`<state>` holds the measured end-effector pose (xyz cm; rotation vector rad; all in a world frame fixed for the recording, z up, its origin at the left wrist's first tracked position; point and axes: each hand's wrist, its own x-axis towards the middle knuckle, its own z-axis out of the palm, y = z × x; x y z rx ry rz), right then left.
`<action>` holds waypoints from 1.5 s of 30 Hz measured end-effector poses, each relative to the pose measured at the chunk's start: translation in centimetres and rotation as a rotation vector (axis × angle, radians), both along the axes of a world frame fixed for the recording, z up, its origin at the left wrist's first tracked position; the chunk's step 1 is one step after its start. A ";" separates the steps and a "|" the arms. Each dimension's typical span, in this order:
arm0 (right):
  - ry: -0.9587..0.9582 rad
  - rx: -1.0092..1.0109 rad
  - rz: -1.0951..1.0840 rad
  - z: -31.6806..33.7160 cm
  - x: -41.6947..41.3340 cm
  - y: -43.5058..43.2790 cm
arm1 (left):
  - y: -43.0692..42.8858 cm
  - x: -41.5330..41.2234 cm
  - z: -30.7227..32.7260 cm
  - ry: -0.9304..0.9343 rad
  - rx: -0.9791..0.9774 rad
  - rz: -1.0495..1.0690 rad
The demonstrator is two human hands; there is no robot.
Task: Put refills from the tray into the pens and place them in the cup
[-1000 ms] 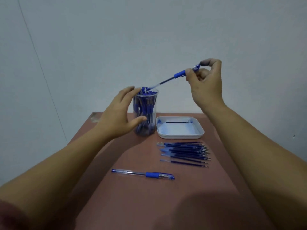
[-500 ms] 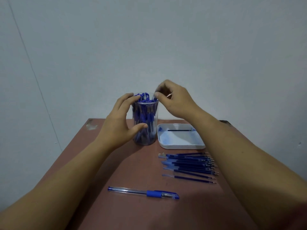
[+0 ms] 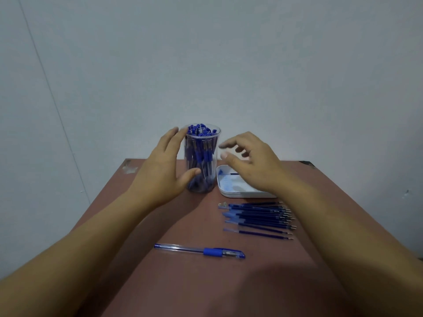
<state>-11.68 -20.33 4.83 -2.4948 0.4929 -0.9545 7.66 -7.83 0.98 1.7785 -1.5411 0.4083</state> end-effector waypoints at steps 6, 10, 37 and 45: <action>0.338 0.006 0.112 -3.9 -5.2 3.3 | 5.4 -4.0 -0.9 -0.050 0.408 -0.170; 0.430 -0.032 0.167 -5.3 -5.8 5.1 | 6.5 -6.3 -2.8 -0.117 0.623 -0.170; 0.002 0.340 0.114 -6.6 -5.3 7.0 | 5.9 -8.4 -5.3 -0.289 -0.033 -0.063; -0.003 0.323 0.076 -7.1 -5.2 6.4 | 6.2 -8.1 -5.3 -0.198 -0.061 -0.053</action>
